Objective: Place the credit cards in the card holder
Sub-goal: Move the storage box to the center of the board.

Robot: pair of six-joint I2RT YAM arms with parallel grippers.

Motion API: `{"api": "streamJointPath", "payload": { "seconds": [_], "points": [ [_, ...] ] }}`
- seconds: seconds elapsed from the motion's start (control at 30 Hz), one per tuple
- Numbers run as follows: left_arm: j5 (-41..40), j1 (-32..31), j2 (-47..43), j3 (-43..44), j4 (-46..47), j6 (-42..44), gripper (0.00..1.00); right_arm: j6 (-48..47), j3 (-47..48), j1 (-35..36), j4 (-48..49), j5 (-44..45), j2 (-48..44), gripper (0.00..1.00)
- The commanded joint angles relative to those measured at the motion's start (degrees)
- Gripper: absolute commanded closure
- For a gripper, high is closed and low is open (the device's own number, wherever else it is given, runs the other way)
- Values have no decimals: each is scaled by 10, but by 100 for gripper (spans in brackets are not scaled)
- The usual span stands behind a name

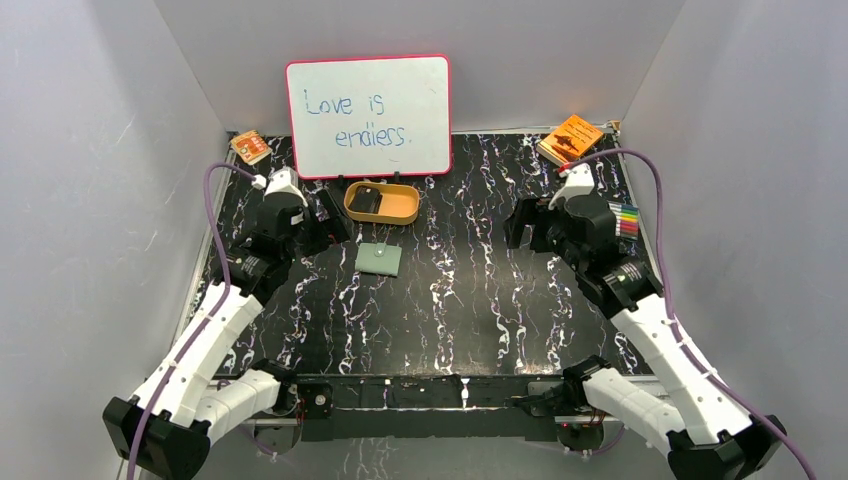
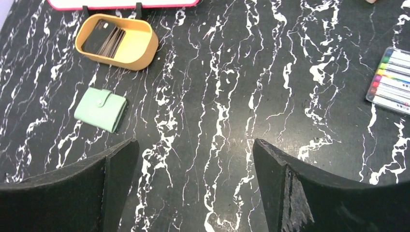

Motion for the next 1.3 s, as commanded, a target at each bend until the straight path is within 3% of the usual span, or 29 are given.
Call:
{"api": "streamJointPath", "payload": {
  "seconds": [0.0,0.23,0.5,0.73,0.97,1.27],
  "points": [
    [-32,-2,3,27,-37,-76,2,-27,51,3,-8,-55,26,6],
    [-26,-2,1,42,-114,-102,2,12,37,23,23,-125,68,11],
    [-17,-2,-29,26,-184,-122,4,79,16,123,83,-77,138,14],
    [-1,-2,-64,-5,-193,-140,5,165,6,133,164,-56,217,20],
    [1,-3,-96,-22,-206,-154,5,183,106,131,185,-9,365,27],
    [11,-2,-133,-51,-211,-165,5,190,292,105,125,14,565,32]
  ]
}}
